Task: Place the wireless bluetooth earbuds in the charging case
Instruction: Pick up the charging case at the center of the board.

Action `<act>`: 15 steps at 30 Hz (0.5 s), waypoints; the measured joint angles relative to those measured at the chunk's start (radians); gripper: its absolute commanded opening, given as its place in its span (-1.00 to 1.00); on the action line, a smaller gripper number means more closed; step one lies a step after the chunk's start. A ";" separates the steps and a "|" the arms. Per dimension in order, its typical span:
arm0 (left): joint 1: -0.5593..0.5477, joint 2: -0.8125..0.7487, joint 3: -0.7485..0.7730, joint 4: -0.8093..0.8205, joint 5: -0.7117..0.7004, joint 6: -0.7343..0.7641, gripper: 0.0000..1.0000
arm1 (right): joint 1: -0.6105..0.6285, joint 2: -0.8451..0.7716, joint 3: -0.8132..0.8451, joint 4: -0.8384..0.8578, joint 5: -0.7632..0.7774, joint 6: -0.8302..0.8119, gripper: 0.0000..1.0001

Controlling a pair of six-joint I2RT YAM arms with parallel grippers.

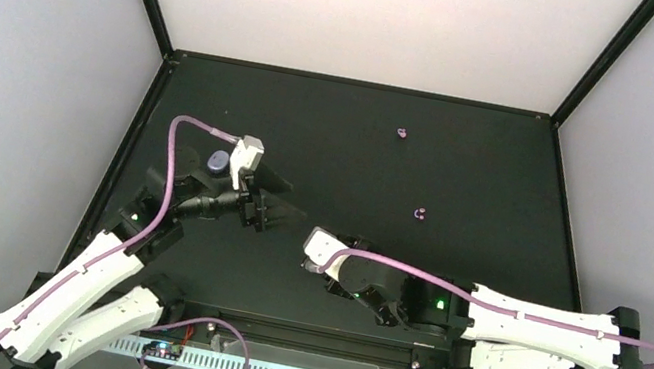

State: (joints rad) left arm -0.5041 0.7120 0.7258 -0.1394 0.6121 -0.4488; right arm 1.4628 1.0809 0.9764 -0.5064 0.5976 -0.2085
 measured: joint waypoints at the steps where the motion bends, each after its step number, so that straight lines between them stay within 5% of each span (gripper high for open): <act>1: -0.010 -0.006 -0.003 0.008 0.016 0.000 0.89 | 0.002 0.005 0.000 -0.001 0.007 -0.005 -0.34; 15: -0.157 0.047 -0.023 0.013 -0.002 0.007 0.66 | 0.002 0.009 -0.001 -0.002 0.043 -0.021 -0.34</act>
State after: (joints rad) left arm -0.6613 0.7589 0.7029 -0.1268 0.6098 -0.4419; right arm 1.4647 1.0901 0.9756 -0.5087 0.6411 -0.2298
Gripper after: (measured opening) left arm 0.854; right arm 0.348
